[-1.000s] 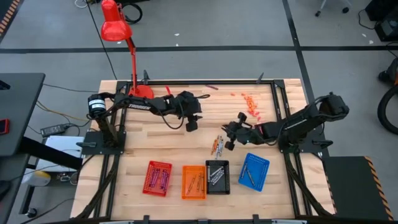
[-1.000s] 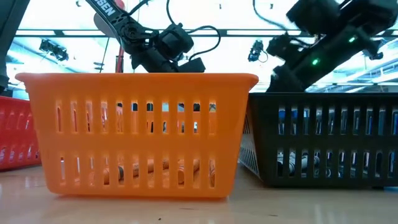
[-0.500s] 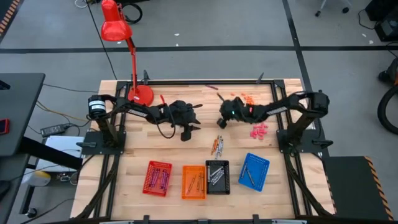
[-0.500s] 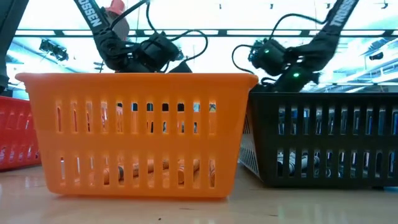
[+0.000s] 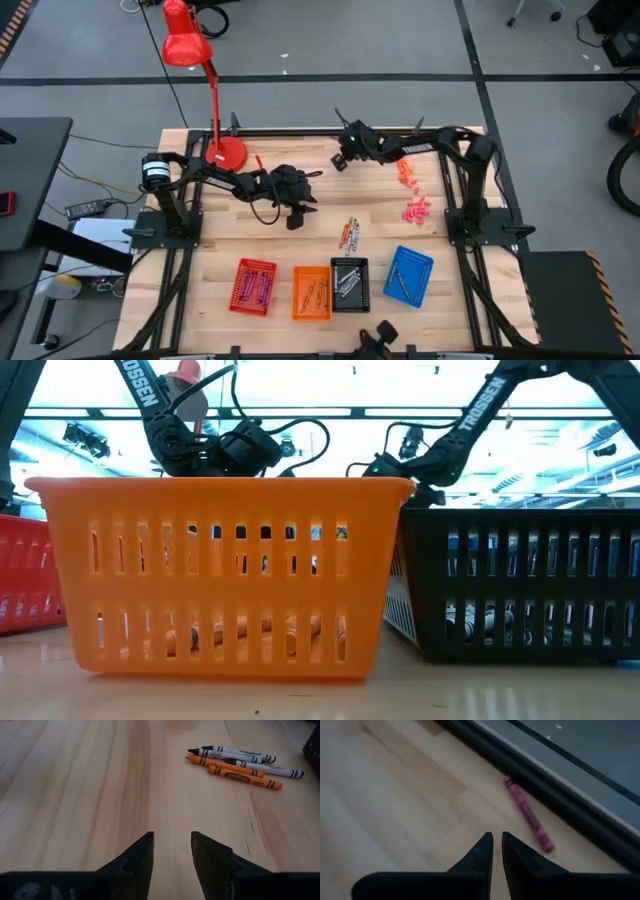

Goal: Sort crayons
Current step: Put the violet crayon into the red bin

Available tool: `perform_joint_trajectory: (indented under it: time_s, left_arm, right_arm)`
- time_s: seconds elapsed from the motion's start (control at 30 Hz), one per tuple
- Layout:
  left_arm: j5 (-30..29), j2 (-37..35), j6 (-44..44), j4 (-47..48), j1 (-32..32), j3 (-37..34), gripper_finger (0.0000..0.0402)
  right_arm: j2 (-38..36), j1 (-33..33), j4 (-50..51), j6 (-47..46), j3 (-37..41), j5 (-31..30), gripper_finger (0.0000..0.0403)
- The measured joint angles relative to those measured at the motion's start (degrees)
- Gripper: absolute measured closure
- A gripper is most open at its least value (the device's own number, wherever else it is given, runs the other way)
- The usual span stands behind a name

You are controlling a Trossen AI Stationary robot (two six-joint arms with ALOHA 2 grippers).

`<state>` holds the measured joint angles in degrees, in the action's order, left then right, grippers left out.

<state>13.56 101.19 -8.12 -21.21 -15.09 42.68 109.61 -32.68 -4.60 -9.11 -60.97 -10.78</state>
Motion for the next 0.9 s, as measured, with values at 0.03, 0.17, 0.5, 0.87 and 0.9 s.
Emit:
perform_joint_trajectory:
  time_s: [0.03,0.17,0.5,0.87,0.9]
  left_arm:
    - [0.0,0.0,0.0,0.0,0.0,0.0,0.0260]
    - [0.0,0.0,-0.3,0.0,-0.2,0.0,0.0260]
    - [0.0,0.0,-0.4,-0.6,-0.2,0.0,0.0260]
    - [0.0,0.0,1.3,-2.5,-0.1,0.0,0.0260]
    - [0.0,0.0,1.4,-2.7,-0.1,0.0,0.0260]
  right_arm:
    - [0.8,-0.3,0.5,0.0,-1.2,0.0,0.0358]
    - [2.5,-0.9,1.7,-0.4,-3.6,-0.6,0.0356]
    - [2.9,-3.0,4.6,-4.7,-3.8,-3.1,0.0317]
    - [5.0,-3.9,3.8,-4.0,-3.9,-1.2,0.0266]
    - [5.7,-4.3,3.1,-4.3,-4.1,-0.3,0.0266]
